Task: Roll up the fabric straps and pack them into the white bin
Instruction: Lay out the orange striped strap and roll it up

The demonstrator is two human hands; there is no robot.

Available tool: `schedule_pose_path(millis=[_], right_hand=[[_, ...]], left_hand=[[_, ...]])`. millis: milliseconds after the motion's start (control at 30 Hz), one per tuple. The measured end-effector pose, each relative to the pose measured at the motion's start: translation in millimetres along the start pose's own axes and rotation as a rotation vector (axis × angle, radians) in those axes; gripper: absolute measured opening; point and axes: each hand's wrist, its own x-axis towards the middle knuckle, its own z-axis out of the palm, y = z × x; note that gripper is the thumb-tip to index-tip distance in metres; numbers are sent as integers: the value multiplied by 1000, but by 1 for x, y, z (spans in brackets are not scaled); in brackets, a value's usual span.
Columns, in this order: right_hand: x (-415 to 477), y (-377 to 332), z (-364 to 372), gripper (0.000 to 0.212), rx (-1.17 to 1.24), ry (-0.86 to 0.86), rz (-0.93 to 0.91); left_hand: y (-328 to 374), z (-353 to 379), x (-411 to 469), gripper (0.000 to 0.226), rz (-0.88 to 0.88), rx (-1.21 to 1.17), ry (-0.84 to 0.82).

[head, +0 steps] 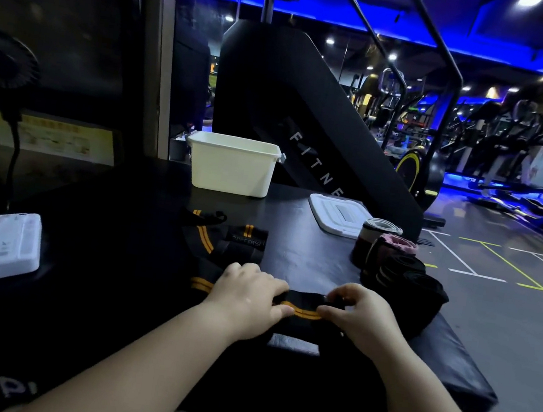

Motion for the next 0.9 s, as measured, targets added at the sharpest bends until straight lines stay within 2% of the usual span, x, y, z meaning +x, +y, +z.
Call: schedule_pose_path(millis=[300, 500, 600, 700, 900], right_hand=[[-5, 22, -24, 20, 106, 5, 54], [-16, 30, -17, 27, -105, 157, -35], [-23, 30, -18, 24, -185, 213, -69], [-27, 32, -18, 21, -257, 213, -76], [-31, 36, -20, 29, -303, 164, -20]], left_hand=[[11, 9, 0, 47, 65, -154, -5], [13, 14, 0, 48, 41, -167, -30], [12, 17, 0, 49, 36, -168, -17], [12, 17, 1, 48, 37, -157, 0], [12, 19, 1, 49, 34, -136, 12]])
